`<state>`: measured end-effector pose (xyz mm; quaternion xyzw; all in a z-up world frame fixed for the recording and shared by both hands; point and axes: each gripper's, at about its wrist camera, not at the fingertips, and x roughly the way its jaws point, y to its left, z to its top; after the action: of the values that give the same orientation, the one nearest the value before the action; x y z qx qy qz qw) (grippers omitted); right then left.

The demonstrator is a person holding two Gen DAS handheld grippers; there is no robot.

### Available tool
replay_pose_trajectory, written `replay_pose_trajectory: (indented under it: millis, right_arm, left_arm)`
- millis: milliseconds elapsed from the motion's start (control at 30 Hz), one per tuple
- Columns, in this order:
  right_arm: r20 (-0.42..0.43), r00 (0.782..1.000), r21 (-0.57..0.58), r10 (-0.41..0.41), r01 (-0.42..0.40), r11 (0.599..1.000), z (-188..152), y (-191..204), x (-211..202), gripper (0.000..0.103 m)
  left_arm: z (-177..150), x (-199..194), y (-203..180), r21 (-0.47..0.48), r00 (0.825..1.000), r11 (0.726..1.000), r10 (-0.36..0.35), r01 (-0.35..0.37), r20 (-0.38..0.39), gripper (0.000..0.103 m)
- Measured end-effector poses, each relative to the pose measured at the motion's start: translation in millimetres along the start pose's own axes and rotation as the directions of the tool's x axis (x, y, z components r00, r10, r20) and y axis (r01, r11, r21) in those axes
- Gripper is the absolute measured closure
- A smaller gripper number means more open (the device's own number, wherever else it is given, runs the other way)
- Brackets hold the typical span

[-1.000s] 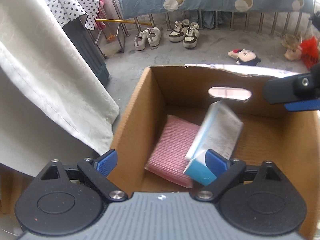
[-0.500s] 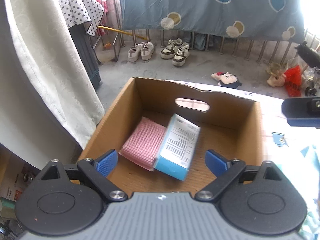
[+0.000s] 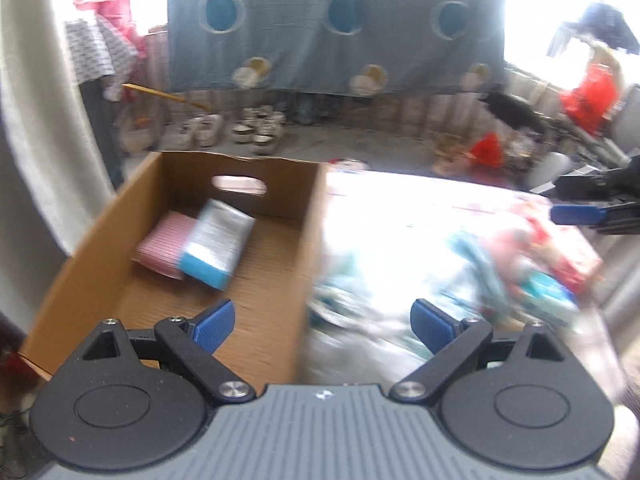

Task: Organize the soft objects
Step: 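Withdraw both grippers from cardboard box back toward the bed items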

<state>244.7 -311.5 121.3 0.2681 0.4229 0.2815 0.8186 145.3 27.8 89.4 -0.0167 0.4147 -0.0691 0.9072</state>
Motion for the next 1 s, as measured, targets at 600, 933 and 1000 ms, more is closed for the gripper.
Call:
replay_pose_trajectory:
  millis: [600,933,1000]
  right_arm:
    - [0.082,0.982,0.112,-0.171,0.162,0.98,-110.7,-160.1,-108.9,0.03]
    - [0.023,0.985,-0.028,-0.171,0.172,0.985,-86.7,-158.7,-75.8,0.029]
    - [0.025,0.988,-0.028,-0.155,0.155,0.987,-79.3,-159.1,-71.5,0.029]
  left_arm:
    - [-83.7,24.7,-192.5,0.263,0.96,0.923,-0.27,0.279,-0.072,0.008]
    - [-99.1,82.6,-242.4,0.295,0.972,0.926,-0.213,0.234,-0.101,0.021]
    - [-94.2,83.9,-245.0,0.312,0.981,0.93,-0.182,0.195,-0.071,0.025]
